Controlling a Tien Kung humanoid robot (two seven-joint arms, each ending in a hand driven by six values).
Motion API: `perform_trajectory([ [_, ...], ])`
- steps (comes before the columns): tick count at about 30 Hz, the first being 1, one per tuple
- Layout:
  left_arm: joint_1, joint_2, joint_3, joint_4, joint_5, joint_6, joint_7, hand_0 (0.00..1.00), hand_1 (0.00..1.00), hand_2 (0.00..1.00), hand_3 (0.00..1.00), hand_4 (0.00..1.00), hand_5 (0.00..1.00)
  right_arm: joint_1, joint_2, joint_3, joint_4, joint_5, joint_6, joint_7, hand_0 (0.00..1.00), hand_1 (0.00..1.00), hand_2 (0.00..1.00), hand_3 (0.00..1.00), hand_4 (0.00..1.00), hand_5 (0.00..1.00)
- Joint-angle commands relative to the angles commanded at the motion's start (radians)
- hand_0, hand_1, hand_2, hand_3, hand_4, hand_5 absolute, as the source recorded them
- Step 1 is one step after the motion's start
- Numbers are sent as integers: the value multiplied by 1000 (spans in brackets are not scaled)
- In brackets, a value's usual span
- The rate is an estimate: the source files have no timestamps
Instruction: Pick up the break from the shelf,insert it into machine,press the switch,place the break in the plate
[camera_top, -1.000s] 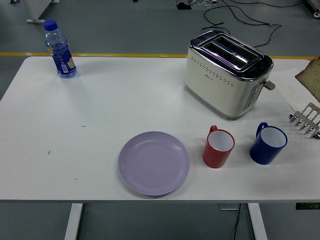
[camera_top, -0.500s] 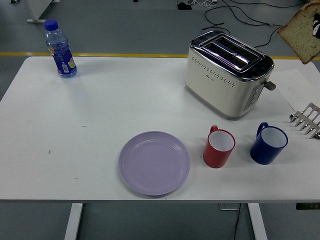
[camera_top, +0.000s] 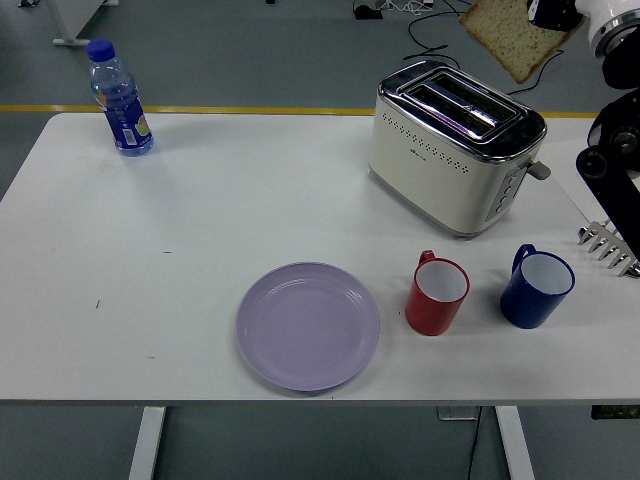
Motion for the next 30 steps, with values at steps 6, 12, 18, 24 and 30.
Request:
perform_trajectory([
  [6, 0, 0, 5, 0, -3, 0, 1, 663, 574, 599, 629, 346, 998, 33, 64, -46, -84, 29, -3, 2, 268, 309, 385, 505, 392, 2],
  [12, 0, 1, 9, 0, -6, 1, 1, 663, 574, 599, 629, 347, 998, 54, 113, -82, -165, 37, -1, 6, 272, 307, 384, 505, 393, 2],
  [18, -3, 1, 13, 0, -13, 4, -1, 663, 574, 600, 629, 347, 998, 60, 132, -100, -239, 32, -13, 18, 271, 308, 384, 505, 391, 2],
  [24, -6, 1, 15, 0, -16, 5, -1, 663, 574, 599, 630, 347, 998, 68, 135, -125, -301, 16, -18, 31, 268, 307, 382, 504, 393, 2],
  [30, -7, 1, 14, 0, -15, 5, -1, 663, 574, 598, 630, 348, 998, 74, 139, -135, -319, 2, -19, 37, 264, 306, 383, 505, 389, 2],
])
